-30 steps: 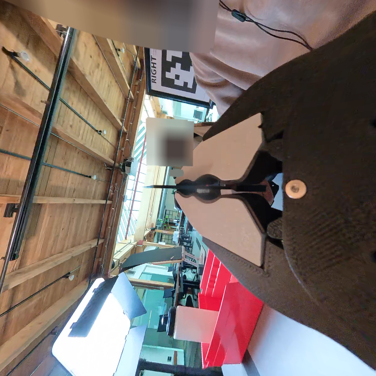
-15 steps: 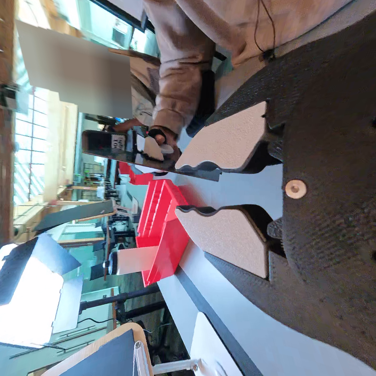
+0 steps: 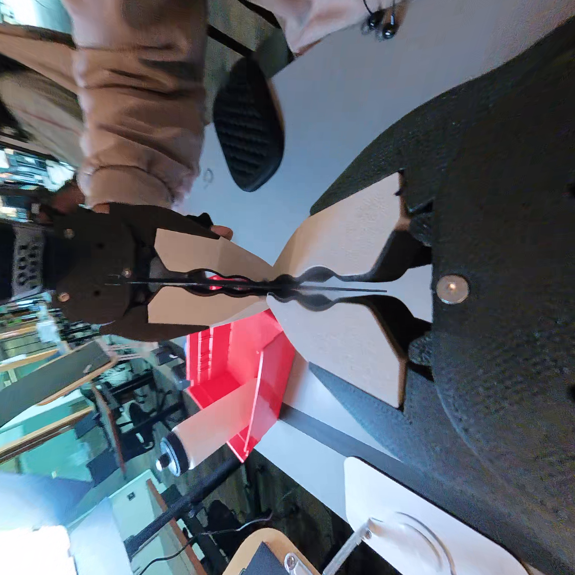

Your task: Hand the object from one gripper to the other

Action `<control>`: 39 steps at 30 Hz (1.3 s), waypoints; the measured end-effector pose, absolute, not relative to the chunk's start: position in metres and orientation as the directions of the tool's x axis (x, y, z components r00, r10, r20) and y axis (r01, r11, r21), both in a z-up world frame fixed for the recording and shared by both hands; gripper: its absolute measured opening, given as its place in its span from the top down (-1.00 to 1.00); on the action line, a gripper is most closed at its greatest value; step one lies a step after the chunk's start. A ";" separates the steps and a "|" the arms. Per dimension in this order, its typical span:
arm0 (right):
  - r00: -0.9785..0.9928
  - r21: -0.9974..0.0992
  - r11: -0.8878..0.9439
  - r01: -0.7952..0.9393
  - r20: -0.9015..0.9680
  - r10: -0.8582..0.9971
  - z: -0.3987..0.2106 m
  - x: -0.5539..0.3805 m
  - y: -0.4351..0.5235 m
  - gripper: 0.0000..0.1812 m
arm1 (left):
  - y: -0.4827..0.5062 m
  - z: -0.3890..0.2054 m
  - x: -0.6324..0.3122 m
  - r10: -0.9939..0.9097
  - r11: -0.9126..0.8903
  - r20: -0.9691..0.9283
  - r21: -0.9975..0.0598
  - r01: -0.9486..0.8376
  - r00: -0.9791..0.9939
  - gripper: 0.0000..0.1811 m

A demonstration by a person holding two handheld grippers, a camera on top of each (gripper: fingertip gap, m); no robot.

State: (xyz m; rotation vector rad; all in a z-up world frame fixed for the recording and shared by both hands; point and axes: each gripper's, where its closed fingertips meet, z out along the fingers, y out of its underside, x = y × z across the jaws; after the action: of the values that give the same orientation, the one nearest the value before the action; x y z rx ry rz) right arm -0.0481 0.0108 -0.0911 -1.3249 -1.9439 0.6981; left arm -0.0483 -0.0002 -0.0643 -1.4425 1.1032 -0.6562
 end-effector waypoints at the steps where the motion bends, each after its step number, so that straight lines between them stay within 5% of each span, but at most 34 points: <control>1: -0.238 -0.811 0.300 0.503 0.203 0.950 -0.078 -0.049 0.011 0.78 | 0.000 -0.051 -0.053 -0.908 0.092 -0.144 -0.985 -0.147 0.394 0.98; 4: -0.175 -0.945 0.204 0.254 0.163 0.971 -0.050 -0.050 0.021 0.44 | 0.009 -0.007 -0.080 -0.908 0.099 -0.006 -0.974 0.202 0.419 0.97; 8: -0.160 -0.988 -0.046 -0.150 -0.022 0.987 -0.019 -0.055 0.030 0.40 | 0.009 0.043 -0.113 -0.928 0.100 0.121 -0.828 0.552 0.351 0.98; 11: -0.202 -0.893 -0.210 -0.398 -0.138 0.970 0.001 -0.056 0.035 0.43 | 0.002 0.063 -0.123 -0.947 0.117 0.133 -0.704 0.700 0.292 0.98; 15: -0.347 -0.826 -0.344 -0.446 -0.195 0.917 0.019 -0.065 0.017 0.47 | 0.005 0.055 -0.121 -0.953 0.094 0.176 -0.602 0.793 0.247 0.98; 18: -0.278 -0.819 -0.299 -0.490 -0.179 0.944 0.022 -0.064 0.019 0.86 | 0.009 0.038 -0.108 -0.954 0.048 0.218 -0.566 0.823 0.205 0.99; 22: -0.236 -0.890 -0.228 -0.394 -0.142 0.961 0.015 -0.042 0.034 0.98 | 0.017 0.013 -0.090 -0.952 0.030 0.166 -0.787 0.616 0.259 0.91; 27: -0.126 -0.994 0.074 0.083 0.063 0.990 -0.029 -0.027 0.044 0.98 | 0.033 -0.025 -0.111 -0.890 0.036 0.013 -0.995 0.098 0.455 0.65; 32: -0.164 -0.891 0.240 0.386 0.189 0.968 -0.073 -0.031 0.032 0.98 | 0.016 -0.086 -0.102 -0.883 0.012 -0.234 -0.878 -0.479 0.407 0.61; 36: -0.252 -0.814 0.328 0.479 0.230 0.940 -0.099 -0.050 0.008 0.98 | 0.011 -0.116 -0.064 -0.909 0.042 -0.282 -0.794 -0.607 0.306 0.63; 38: -0.247 -0.806 0.352 0.476 0.262 0.933 -0.099 -0.055 0.004 0.98 | 0.012 -0.122 -0.051 -0.904 0.099 -0.333 -0.771 -0.630 0.266 0.97; 39: -0.220 -0.810 0.367 0.459 0.297 0.929 -0.094 -0.055 0.007 0.94 | 0.017 -0.120 -0.049 -0.888 0.108 -0.355 -0.779 -0.617 0.292 0.97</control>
State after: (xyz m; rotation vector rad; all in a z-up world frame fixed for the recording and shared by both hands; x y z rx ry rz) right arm -0.0554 0.0074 -0.0940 -1.2135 -1.8298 0.7443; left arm -0.0494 0.0174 -0.1197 -1.5975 1.4142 -0.3532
